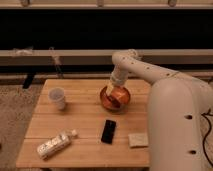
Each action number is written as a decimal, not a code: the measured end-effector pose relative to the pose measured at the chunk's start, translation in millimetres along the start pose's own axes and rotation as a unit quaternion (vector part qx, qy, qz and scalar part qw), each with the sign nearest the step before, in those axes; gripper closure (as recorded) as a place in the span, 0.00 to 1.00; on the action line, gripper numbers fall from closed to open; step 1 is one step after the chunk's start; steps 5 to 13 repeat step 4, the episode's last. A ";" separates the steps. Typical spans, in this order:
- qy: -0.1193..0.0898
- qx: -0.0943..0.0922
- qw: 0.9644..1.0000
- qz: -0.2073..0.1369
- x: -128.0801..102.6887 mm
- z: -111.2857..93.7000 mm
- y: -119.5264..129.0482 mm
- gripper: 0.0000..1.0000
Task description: Place the pepper in the ceramic bowl
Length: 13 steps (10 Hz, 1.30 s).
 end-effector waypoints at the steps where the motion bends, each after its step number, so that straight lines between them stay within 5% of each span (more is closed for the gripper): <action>1: -0.006 0.003 1.000 -0.007 1.5 -5.0 3.5 0.22; 4: -0.017 0.023 0.999 -0.044 9.9 -34.2 12.6 0.22; 13: -0.017 0.023 0.999 -0.044 9.9 -34.2 12.6 0.22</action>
